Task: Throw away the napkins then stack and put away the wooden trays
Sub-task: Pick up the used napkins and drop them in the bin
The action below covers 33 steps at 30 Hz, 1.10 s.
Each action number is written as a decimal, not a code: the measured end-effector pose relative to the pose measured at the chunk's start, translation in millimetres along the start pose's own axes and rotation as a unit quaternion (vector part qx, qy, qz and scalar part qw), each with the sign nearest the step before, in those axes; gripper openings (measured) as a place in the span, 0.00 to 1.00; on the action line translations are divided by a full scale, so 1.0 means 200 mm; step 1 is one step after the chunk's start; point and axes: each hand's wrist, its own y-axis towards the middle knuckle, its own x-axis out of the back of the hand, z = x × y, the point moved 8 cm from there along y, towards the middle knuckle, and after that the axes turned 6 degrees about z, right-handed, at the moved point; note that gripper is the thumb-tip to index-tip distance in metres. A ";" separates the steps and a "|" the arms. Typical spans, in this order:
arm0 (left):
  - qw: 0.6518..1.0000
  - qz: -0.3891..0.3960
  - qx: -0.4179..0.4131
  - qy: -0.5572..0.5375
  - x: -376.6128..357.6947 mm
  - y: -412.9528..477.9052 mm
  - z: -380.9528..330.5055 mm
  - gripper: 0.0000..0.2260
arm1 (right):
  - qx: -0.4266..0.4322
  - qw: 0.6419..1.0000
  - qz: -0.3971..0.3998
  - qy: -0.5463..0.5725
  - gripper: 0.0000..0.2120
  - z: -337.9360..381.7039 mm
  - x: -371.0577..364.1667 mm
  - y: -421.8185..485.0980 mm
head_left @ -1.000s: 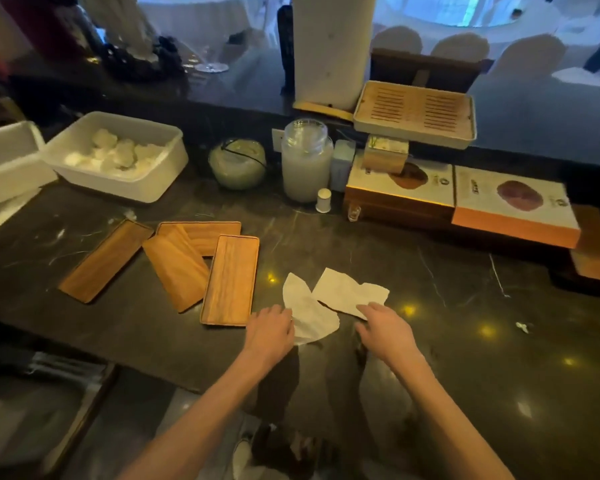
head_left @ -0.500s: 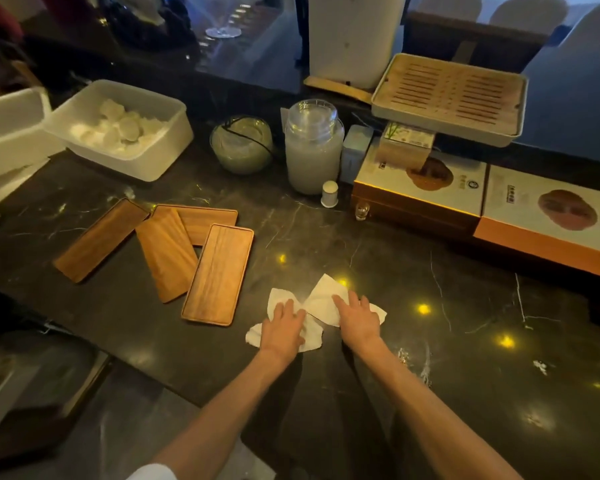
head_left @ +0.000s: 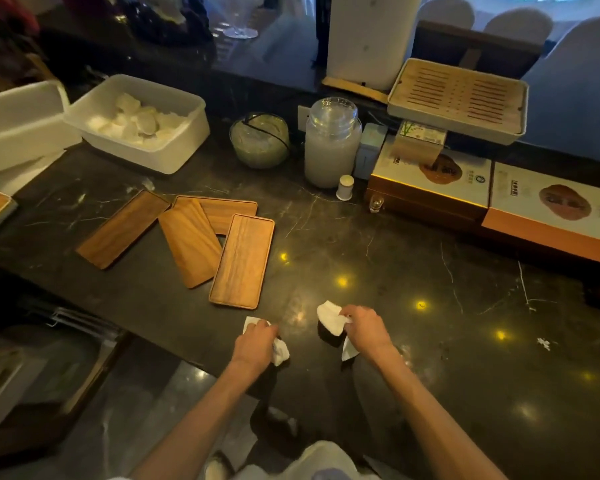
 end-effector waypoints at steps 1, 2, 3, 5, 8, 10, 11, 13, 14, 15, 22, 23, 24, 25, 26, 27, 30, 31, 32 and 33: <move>1.000 -0.003 -0.007 -0.005 0.01 -0.03 0.04 0.15 | -0.001 1.000 -0.002 0.013 0.19 0.04 -0.04 -0.04; 1.000 -0.008 -0.017 -0.011 0.02 -0.07 0.08 0.16 | -0.002 1.000 -0.008 0.021 0.19 0.08 -0.07 -0.09; 0.999 -0.012 -0.031 -0.016 0.03 -0.10 0.12 0.16 | -0.004 0.999 -0.019 0.028 0.19 0.12 -0.12 -0.14; 0.997 -0.029 -0.069 -0.022 0.04 -0.15 0.19 0.15 | -0.013 0.997 -0.056 0.041 0.16 0.19 -0.20 -0.25; 0.990 -0.046 -0.132 -0.027 0.02 -0.24 0.32 0.13 | -0.039 0.993 -0.107 0.034 0.13 0.29 -0.35 -0.45; 0.985 -0.035 -0.170 -0.013 0.00 -0.32 0.40 0.13 | -0.061 0.987 -0.132 0.074 0.12 0.34 -0.48 -0.62; 0.983 -0.032 -0.181 -0.013 -0.01 -0.36 0.45 0.13 | -0.054 0.982 -0.139 0.114 0.12 0.36 -0.56 -0.71; 0.978 -0.034 -0.201 -0.031 -0.03 -0.46 0.54 0.13 | -0.036 0.971 -0.148 0.185 0.13 0.40 -0.69 -0.89; 0.976 -0.033 -0.212 -0.039 -0.05 -0.52 0.58 0.12 | -0.046 0.963 -0.153 0.218 0.13 0.41 -0.75 -0.97; 0.974 -0.026 -0.219 -0.045 -0.07 -0.58 0.62 0.12 | -0.061 0.953 -0.161 0.248 0.15 0.41 -0.81 -1.04; 0.976 -0.023 -0.216 -0.005 -0.32 -0.85 0.77 0.15 | -0.096 0.926 -0.119 0.345 0.19 0.39 -1.19 -1.44; 0.978 -0.014 -0.209 0.001 -0.36 -0.89 0.77 0.17 | -0.095 0.929 -0.106 0.342 0.21 0.39 -1.25 -1.49; 0.978 -0.007 -0.208 0.004 -0.41 -0.93 0.77 0.18 | -0.093 0.932 -0.104 0.334 0.22 0.38 -1.29 -1.53; 0.978 0.003 -0.207 0.004 -0.45 -0.97 0.75 0.20 | -0.091 0.934 -0.110 0.329 0.22 0.37 -1.34 -1.57; 0.979 0.014 -0.204 -0.004 -0.50 -1.01 0.74 0.22 | -0.090 0.933 -0.119 0.328 0.22 0.35 -1.38 -1.61; 0.980 0.021 -0.198 -0.016 -0.54 -1.06 0.73 0.24 | -0.089 0.932 -0.128 0.328 0.20 0.32 -1.41 -1.65; 0.973 0.034 -0.224 -0.042 -0.64 -1.22 0.67 0.25 | -0.116 0.919 -0.166 0.337 0.16 0.24 -1.48 -1.78; 0.967 0.049 -0.241 -0.057 -0.68 -1.28 0.65 0.24 | -0.135 0.912 -0.186 0.340 0.15 0.22 -1.51 -1.85; 0.963 0.050 -0.253 -0.075 -0.71 -1.33 0.64 0.23 | -0.144 0.905 -0.207 0.343 0.14 0.20 -1.54 -1.92; 0.962 0.047 -0.256 -0.088 -0.73 -1.36 0.64 0.23 | -0.145 0.899 -0.222 0.350 0.14 0.19 -1.56 -1.99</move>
